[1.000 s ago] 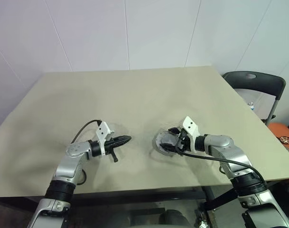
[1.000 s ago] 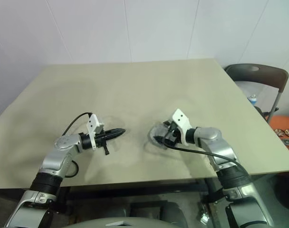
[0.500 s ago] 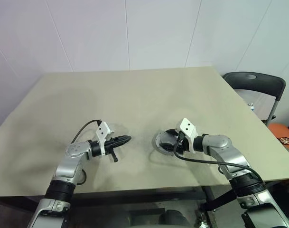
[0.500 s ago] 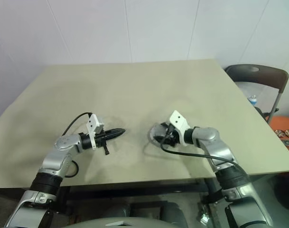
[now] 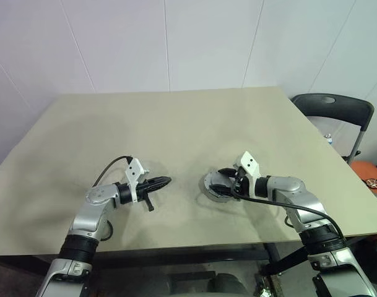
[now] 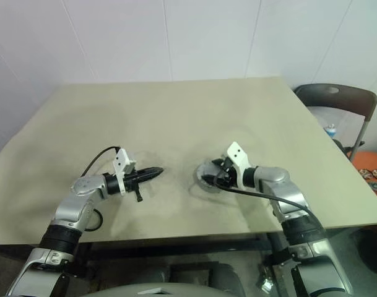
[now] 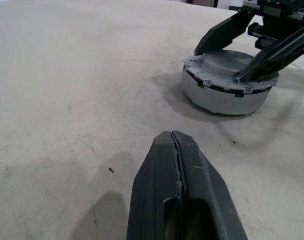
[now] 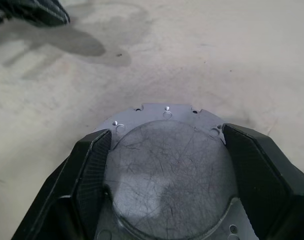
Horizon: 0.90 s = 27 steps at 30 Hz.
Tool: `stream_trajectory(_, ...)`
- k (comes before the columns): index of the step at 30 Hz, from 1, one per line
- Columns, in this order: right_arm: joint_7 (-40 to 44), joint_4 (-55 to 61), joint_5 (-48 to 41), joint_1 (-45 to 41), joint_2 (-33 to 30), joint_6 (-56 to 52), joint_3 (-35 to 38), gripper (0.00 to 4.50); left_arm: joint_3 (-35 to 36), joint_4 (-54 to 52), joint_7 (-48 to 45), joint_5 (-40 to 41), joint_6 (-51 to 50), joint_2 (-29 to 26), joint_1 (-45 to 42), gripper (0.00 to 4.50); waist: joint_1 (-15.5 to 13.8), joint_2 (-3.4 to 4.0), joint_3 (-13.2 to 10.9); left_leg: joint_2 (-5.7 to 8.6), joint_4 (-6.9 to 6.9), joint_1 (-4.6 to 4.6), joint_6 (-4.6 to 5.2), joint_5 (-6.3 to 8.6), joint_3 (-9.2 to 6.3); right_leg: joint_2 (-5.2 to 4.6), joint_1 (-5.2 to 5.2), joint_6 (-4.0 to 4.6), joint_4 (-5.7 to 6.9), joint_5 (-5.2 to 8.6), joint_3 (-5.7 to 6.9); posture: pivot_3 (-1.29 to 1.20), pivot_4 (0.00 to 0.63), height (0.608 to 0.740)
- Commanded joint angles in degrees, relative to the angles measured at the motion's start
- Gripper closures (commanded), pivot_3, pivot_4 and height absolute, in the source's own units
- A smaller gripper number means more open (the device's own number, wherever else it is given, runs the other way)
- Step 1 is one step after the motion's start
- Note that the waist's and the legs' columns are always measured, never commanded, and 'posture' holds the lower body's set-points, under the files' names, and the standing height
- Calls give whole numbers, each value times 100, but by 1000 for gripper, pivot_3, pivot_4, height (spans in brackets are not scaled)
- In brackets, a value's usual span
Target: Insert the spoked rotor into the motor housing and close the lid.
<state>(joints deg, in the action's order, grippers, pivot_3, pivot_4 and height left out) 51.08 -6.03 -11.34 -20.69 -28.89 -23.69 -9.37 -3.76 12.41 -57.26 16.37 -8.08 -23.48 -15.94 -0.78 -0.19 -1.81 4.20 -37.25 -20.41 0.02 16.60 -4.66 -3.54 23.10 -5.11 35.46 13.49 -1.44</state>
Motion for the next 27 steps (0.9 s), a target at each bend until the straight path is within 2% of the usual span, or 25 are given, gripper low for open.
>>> stream_trajectory(1,-231,37,118,-24,57,143,62,1292,37,-165,-8,46,56,-23,-70,4500,1,0,0,0,0,1,0,0,0,0,-1,0,0,0,0,0,0,740)
stream_trajectory(8,-252,1,281,-27,-40,187,2,1292,23,-202,-14,58,33,-11,-51,4500,2,0,0,0,-3,2,0,0,0,1,-2,0,2,0,0,0,0,740)
stream_trajectory(13,-126,-39,408,-137,-229,-274,-188,1292,18,-230,-9,58,23,-11,-30,4500,2,1,1,0,-5,4,0,0,0,0,-4,0,4,0,0,0,0,740)
stream_trajectory(20,106,219,201,-52,-365,-693,-252,1292,-4,-247,-16,68,4,23,-51,4500,-142,-2,5,3,-1,1,3,2,-2,-2,-6,0,-9,0,3,0,0,740)
stream_trajectory(27,348,215,-139,129,-387,-1051,-130,1292,-44,-227,-27,51,-7,80,-79,4500,-151,-13,15,2,1,3,4,2,-3,-3,-9,1,-13,1,3,0,0,740)
